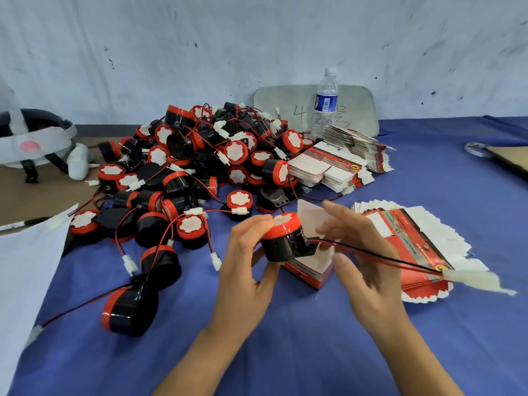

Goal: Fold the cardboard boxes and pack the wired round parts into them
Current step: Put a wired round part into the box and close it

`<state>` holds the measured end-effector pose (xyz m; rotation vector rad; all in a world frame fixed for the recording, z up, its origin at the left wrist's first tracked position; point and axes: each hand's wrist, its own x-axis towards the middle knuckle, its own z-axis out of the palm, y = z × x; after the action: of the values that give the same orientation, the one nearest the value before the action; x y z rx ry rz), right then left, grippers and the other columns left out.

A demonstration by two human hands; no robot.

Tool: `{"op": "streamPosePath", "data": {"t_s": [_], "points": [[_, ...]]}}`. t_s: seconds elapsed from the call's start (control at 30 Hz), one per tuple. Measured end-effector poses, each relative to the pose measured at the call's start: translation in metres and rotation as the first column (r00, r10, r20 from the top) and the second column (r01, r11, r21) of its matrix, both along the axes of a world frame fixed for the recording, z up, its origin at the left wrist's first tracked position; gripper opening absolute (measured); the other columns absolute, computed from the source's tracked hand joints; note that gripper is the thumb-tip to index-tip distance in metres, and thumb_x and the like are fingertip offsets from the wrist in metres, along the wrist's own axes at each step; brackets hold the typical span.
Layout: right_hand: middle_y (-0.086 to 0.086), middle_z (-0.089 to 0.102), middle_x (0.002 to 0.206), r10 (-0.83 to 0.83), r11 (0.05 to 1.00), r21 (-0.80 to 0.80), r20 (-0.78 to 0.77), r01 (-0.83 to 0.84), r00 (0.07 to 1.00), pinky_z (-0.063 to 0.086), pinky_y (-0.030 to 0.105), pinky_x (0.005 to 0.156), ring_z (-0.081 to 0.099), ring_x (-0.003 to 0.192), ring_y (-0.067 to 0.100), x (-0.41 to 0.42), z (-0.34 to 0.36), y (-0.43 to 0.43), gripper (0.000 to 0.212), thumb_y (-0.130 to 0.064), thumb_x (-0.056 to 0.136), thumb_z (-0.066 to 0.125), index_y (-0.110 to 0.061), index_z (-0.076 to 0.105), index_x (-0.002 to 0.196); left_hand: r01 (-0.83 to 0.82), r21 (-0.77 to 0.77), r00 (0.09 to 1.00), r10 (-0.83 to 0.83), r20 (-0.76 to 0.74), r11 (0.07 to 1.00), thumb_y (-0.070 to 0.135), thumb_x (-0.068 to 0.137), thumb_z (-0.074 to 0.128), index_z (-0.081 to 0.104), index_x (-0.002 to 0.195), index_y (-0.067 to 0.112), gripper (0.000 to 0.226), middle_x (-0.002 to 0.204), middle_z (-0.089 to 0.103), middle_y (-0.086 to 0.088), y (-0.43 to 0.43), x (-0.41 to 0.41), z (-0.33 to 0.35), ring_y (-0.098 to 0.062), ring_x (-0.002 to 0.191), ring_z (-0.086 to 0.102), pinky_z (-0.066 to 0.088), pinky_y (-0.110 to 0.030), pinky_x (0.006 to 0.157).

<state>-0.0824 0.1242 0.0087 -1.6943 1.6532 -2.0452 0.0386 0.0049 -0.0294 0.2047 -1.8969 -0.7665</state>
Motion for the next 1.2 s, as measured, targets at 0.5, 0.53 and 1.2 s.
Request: {"op": "streamPosePath", "data": {"t_s": [0.5,0.53,1.2], "points": [[0.014,0.063,0.065,-0.053,0.998,0.061,0.423,0.03,0.905,0.046,0.023,0.046,0.056,0.046,0.022,-0.008,0.002,-0.003,0.047,0.027,0.079,0.026,-0.001,0.063,0.074,0.083,0.377,0.906,-0.227,0.357,0.923,0.042,0.086,0.06,0.032,0.136,0.061,0.06,0.127,0.056,0.023,-0.003,-0.012,-0.017,0.0,0.111,0.058,0.044,-0.014,0.093],[0.013,0.062,0.063,-0.046,0.999,0.045,0.439,0.029,0.897,0.046,0.023,0.046,0.055,0.046,0.022,-0.009,0.003,-0.003,0.045,0.025,0.079,0.025,-0.001,0.062,0.074,0.067,0.326,0.909,-0.192,0.37,0.943,0.04,0.087,0.059,0.039,0.13,0.06,0.052,0.117,0.059,0.02,-0.002,-0.012,-0.016,-0.004,0.101,0.061,0.046,-0.015,0.087],[0.008,0.069,0.075,0.188,0.968,-0.248,0.804,0.031,0.564,0.048,0.019,0.054,0.057,0.055,0.013,-0.025,0.021,0.006,0.016,-0.016,0.098,0.047,-0.018,0.063,0.1,0.066,0.391,0.994,-0.097,0.058,0.918,0.038,0.07,0.061,0.052,0.11,0.035,0.041,0.106,0.061,0.015,0.014,0.003,0.014,-0.01,0.105,0.059,0.044,-0.013,0.088]]}}
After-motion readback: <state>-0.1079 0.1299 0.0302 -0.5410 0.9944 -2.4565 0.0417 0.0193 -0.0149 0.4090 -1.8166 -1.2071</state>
